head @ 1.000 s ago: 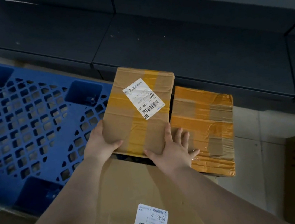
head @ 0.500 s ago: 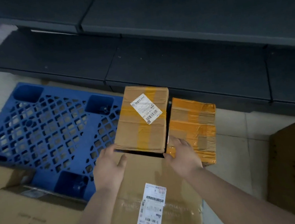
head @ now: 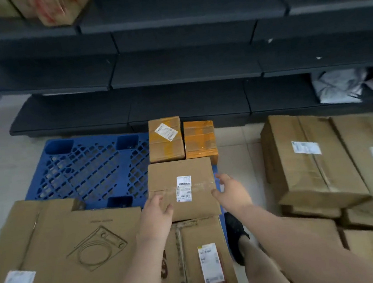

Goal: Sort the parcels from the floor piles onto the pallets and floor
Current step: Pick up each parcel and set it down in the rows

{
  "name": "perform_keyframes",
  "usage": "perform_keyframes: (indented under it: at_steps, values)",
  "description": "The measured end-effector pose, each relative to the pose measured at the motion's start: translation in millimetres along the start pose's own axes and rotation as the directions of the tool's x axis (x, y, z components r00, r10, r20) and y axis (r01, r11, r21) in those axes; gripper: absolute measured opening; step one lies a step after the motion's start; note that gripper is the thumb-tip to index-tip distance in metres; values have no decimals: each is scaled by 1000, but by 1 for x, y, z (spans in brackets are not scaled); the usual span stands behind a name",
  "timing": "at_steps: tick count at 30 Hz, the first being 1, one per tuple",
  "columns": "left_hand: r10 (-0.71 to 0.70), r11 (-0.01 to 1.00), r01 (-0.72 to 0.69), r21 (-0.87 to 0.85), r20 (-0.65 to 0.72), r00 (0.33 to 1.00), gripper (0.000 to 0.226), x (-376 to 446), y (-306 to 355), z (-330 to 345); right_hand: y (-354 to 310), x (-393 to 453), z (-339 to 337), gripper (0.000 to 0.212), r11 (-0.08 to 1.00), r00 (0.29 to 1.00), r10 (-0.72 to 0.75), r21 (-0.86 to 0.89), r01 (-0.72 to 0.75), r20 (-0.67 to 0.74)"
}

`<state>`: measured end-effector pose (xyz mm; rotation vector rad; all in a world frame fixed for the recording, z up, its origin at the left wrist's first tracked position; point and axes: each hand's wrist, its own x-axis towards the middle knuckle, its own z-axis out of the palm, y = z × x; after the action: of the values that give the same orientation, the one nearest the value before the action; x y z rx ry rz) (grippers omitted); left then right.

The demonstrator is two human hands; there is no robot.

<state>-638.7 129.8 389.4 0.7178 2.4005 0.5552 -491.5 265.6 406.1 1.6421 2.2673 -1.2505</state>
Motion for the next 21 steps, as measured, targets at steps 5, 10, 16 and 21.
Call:
perform_keyframes:
  at_steps: [5, 10, 16, 21]
  values:
    - [99, 994, -102, 41, 72, 992, 41, -67, 5, -12, 11, -93, -18, 47, 998, 993, 44, 46, -39, -111]
    - [197, 973, -214, 90, 167, 966, 41, -109, 41, -4, 40, -148, -45, 49, 990, 975, 123, 91, -108, -187]
    - [281, 949, -308, 64, 270, 921, 41, -150, 84, 21, 91, -196, -86, 52, 972, 938, 219, 149, -184, -270]
    - [346, 901, -403, 159, 298, 890, 41, -185, 128, 43, 133, -226, -121, 51, 958, 911, 263, 195, -209, -318]
